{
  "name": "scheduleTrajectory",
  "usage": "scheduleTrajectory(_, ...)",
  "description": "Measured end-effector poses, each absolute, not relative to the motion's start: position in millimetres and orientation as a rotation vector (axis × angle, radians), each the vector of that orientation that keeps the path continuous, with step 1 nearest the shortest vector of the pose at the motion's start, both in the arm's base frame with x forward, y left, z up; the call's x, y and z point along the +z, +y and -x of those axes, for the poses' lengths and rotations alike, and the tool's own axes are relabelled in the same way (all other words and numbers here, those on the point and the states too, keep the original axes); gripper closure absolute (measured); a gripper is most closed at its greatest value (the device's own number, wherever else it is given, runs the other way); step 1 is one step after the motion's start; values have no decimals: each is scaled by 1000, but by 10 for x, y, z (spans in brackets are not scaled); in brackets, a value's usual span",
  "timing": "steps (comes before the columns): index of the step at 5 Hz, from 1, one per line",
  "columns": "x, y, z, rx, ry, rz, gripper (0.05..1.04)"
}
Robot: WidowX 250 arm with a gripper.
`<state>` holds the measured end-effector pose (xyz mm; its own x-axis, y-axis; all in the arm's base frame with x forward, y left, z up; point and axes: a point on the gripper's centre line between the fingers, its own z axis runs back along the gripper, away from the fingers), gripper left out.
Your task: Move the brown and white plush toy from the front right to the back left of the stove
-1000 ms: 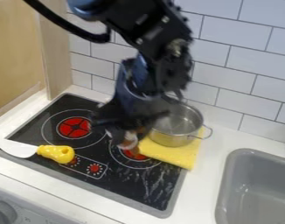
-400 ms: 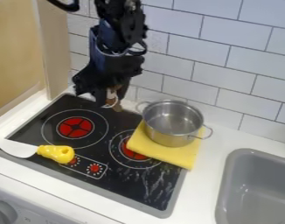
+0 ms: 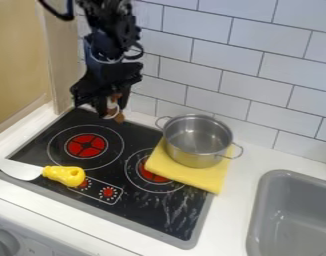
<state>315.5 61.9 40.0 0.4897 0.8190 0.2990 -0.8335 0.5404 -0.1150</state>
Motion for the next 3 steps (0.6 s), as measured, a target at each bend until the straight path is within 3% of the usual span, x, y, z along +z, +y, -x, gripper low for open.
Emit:
scheduleTrajectory(2,119,813,-3460,1024,-304,-6,722)
scheduleTrajectory(3,38,845,-3543,1015,-290,-9,645)
